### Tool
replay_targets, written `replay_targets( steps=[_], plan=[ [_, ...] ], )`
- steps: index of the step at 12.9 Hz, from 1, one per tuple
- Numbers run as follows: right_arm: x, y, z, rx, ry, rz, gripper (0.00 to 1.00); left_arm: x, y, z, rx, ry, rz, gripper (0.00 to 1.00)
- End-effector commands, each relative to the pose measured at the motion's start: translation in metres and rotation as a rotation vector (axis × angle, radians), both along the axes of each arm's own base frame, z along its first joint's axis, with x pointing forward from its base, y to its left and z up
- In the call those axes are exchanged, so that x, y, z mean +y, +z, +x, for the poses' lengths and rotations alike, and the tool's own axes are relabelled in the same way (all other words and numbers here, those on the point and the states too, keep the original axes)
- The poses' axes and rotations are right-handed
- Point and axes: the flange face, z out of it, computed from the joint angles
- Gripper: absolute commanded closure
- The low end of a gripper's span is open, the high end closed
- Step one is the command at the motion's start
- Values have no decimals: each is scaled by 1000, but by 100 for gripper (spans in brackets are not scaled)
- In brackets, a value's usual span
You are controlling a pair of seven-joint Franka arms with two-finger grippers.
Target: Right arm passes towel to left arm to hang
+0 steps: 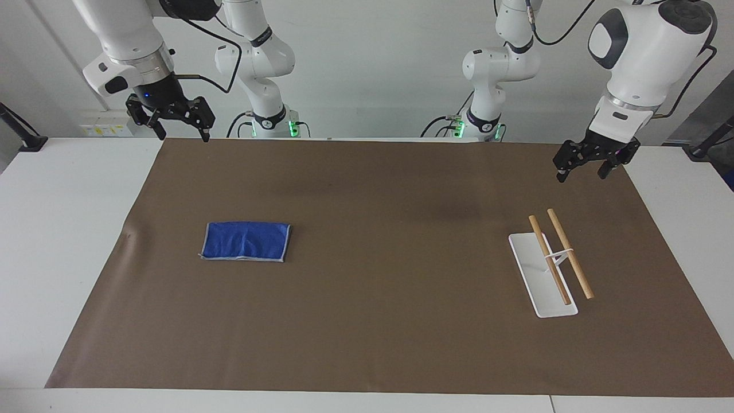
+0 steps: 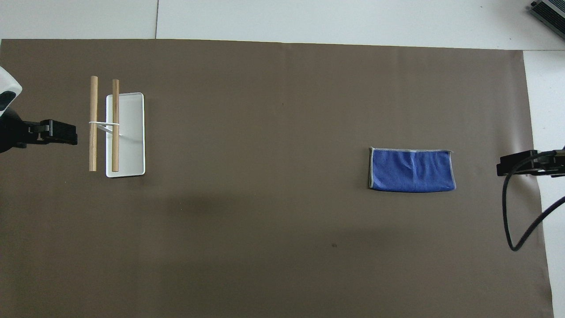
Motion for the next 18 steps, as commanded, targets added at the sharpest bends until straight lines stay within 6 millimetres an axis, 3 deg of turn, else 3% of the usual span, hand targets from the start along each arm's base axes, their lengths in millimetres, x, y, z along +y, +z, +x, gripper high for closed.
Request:
replay_targets(
  steps=[1,6,12,18],
  plan=[
    [1,1,-8,-16,-19,14,0,-1,3,-7,-13,-14,-13,0],
    [-10,2,-9,-18,-53,16,0,-1,3,-7,-11,-83,-8,0],
    [2,3,-11,-20,-35,13,0,-4,4,-6,-13,-71,-9,0],
    [-4,-14,-13,-4,-20,18,0,-7,5,-5,-25,39,-19,0]
  ],
)
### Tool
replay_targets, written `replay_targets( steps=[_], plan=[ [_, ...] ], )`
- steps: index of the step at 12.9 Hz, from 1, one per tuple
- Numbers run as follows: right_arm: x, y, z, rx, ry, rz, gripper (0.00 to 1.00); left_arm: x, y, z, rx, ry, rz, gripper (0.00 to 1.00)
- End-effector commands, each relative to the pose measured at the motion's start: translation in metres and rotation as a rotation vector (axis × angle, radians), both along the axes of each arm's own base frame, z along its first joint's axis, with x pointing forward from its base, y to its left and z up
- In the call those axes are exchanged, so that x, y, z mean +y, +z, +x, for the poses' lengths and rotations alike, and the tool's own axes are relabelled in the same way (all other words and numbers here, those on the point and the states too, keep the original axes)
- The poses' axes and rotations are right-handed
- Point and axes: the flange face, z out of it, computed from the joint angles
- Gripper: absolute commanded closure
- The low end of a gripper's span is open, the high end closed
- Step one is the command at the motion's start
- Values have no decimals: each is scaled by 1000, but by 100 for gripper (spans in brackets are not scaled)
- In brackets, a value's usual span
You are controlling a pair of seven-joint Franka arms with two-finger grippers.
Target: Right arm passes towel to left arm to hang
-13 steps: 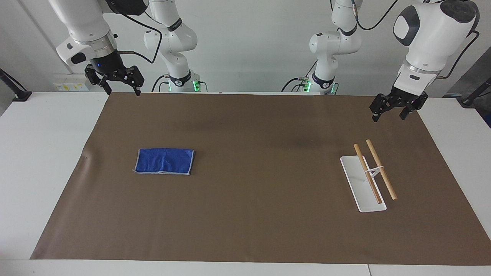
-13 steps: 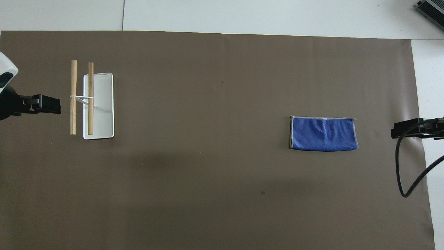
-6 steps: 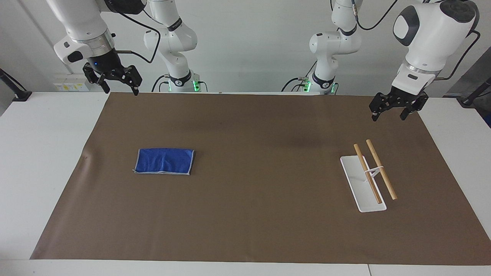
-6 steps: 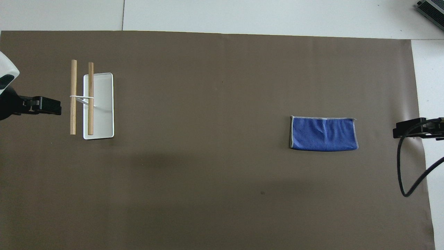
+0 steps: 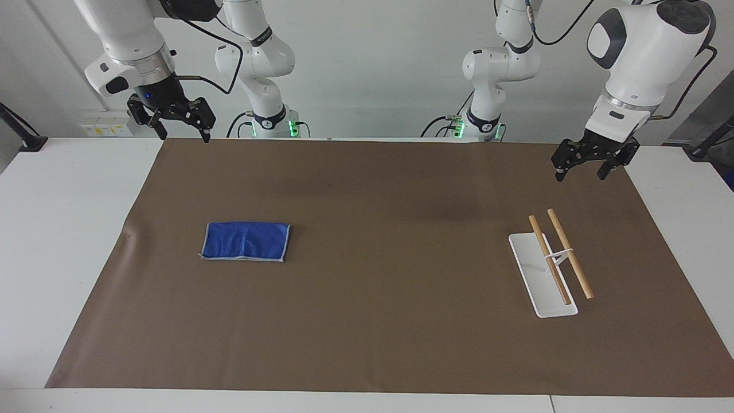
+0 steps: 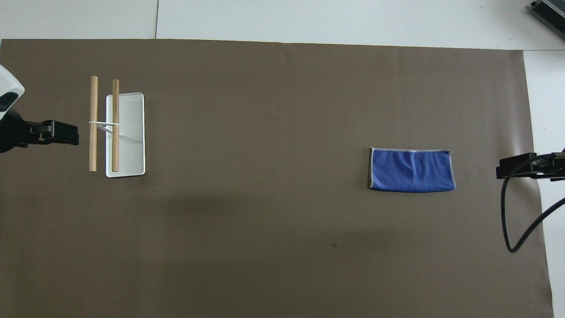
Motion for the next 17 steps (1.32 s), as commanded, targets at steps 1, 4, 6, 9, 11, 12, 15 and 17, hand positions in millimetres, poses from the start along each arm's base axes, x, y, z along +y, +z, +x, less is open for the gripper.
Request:
replay_targets(
  steps=[1,4,6,9,11,12,15,17],
  plan=[
    [-4,-18,-5,-28,30,18,0,-3,4,-6,-21,10,-16,0],
    [-5,-65,0,-79,63,21,0,-2,4,-5,-20,-8,-14,0],
    [-2,-101,12,-88,58,44,0,-2,4,-5,-20,-24,-13,0],
    [-3,-156,26,-84,96,38,0,-2,4,-5,-20,-24,-13,0],
    [-10,-200,31,-90,114,33,0,-2,4,-5,-20,-24,-13,0],
    [-12,-222,33,-96,122,30,0,-2,4,-5,-20,-24,-13,0],
    [-12,-265,41,-123,124,71,0,-2,4,-5,-21,-24,-13,0],
    [-12,-294,41,-141,116,87,0,-2,4,-3,-29,-23,-13,0]
  ],
)
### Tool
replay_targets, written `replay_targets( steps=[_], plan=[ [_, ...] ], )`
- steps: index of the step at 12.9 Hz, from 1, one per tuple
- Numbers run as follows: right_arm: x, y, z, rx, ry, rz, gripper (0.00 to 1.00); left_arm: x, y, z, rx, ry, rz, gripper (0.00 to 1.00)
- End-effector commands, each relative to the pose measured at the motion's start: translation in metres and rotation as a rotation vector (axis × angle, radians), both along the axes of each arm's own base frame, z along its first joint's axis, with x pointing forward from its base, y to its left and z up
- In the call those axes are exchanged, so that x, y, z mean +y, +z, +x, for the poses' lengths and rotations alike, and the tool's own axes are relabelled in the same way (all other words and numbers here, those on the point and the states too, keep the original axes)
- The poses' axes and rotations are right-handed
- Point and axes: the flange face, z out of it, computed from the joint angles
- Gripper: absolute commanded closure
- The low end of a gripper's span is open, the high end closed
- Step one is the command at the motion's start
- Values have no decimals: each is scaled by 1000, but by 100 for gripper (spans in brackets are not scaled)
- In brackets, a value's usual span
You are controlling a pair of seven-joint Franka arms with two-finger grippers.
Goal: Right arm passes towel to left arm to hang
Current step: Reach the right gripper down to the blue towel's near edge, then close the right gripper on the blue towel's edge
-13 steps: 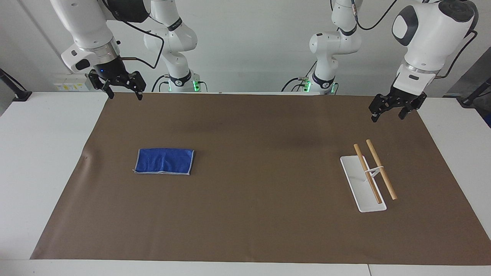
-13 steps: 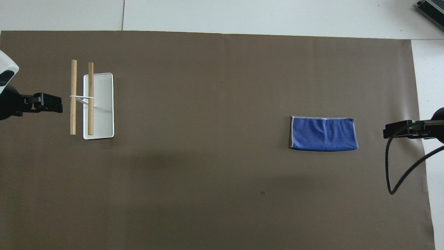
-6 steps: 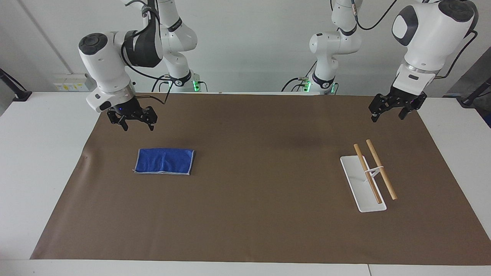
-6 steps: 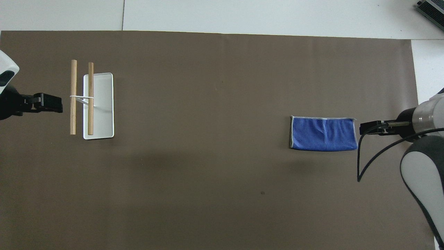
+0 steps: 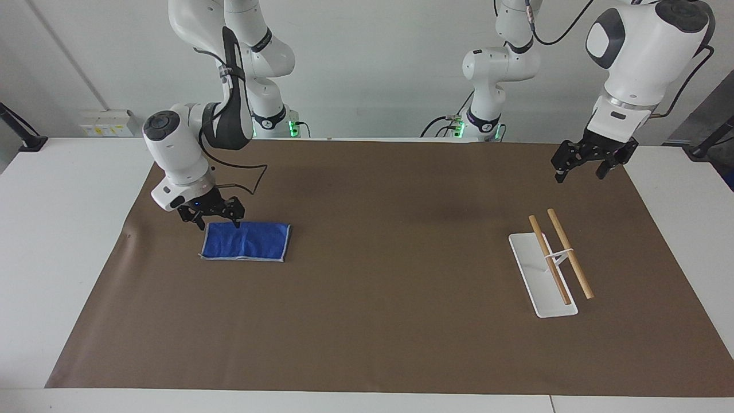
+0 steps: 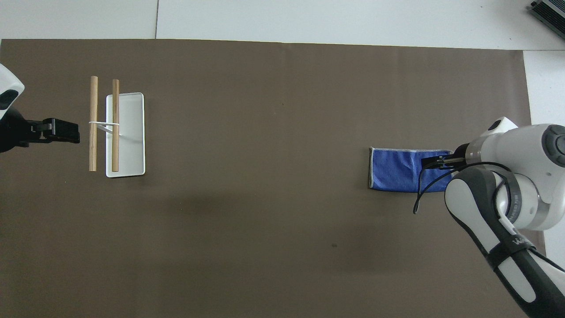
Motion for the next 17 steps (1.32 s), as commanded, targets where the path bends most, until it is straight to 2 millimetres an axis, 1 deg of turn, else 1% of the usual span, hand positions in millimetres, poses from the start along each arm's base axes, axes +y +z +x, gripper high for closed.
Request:
replay_targets(
  steps=[1,5,7,8,11,16,17],
  plan=[
    [-2,-25,-4,-52,4,13,0,0,3,-5,-20,-11,-13,0],
    [3,-52,-1,-45,8,4,0,-1,3,-6,-14,-8,-13,0],
    [15,-54,-1,-43,24,5,0,-1,4,-6,-17,-11,-13,0],
    [14,-54,-1,-43,22,5,0,-2,4,-5,-20,-12,-13,0],
    [15,-65,-5,-49,21,0,0,-4,3,-5,-18,-17,-13,0],
    [14,-70,-9,-42,30,-2,0,-7,1,-7,-5,-12,-13,0],
    [14,-69,-9,-43,30,-2,24,-6,2,-7,-8,-11,-13,0]
  ],
)
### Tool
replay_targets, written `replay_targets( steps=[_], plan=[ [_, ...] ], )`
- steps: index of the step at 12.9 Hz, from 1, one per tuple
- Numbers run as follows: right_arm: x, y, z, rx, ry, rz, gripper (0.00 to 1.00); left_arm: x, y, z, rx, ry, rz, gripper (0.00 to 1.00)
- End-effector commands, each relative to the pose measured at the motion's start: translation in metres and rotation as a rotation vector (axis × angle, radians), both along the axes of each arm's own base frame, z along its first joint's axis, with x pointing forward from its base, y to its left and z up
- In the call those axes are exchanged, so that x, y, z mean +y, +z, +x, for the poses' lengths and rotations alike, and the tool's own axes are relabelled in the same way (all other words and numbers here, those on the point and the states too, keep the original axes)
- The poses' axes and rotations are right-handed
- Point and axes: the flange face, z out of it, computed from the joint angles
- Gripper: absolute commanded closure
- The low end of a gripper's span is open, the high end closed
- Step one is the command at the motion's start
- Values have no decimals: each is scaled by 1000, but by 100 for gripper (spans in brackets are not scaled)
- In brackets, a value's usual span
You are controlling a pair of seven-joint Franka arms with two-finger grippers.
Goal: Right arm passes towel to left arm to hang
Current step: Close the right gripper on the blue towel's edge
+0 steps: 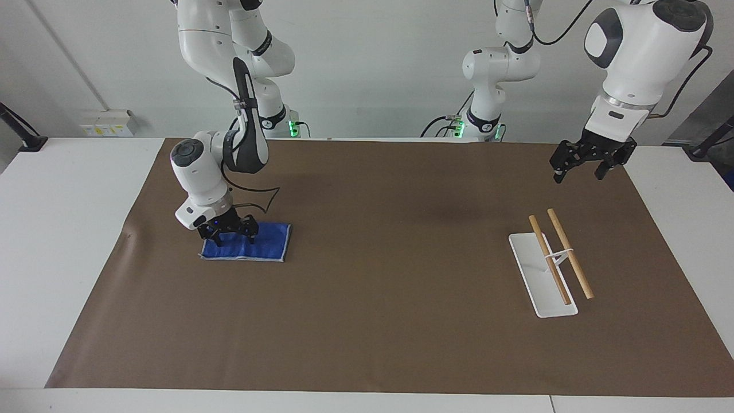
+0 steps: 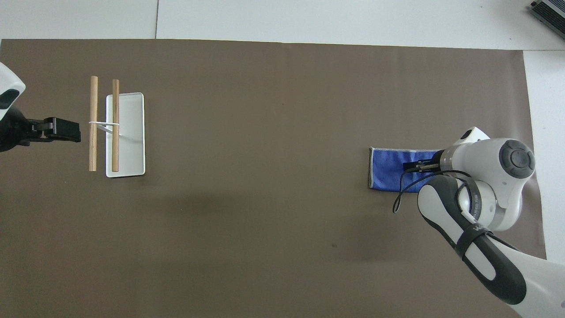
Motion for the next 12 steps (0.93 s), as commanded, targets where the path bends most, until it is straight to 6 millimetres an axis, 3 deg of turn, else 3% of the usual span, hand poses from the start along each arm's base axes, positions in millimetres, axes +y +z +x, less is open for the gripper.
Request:
replay_targets(
  steps=[1,2,3,5,7,12],
  plan=[
    [-2,-2,-3,-14,5,13,56,-1,1,-7,-3,-3,-13,0],
    [-2,-2,-3,-13,-2,14,80,-1,1,-7,-5,-6,-13,0],
    [-2,-2,-2,-13,-4,14,96,0,1,-6,-7,-7,-13,0],
    [-1,1,0,-13,-44,19,100,-1,1,-7,-6,-10,-13,0],
    [13,12,8,-13,-59,27,100,-1,0,-7,-3,-12,-12,0],
    [21,71,34,27,-98,54,100,-1,-2,-8,0,1,-14,0]
  ],
)
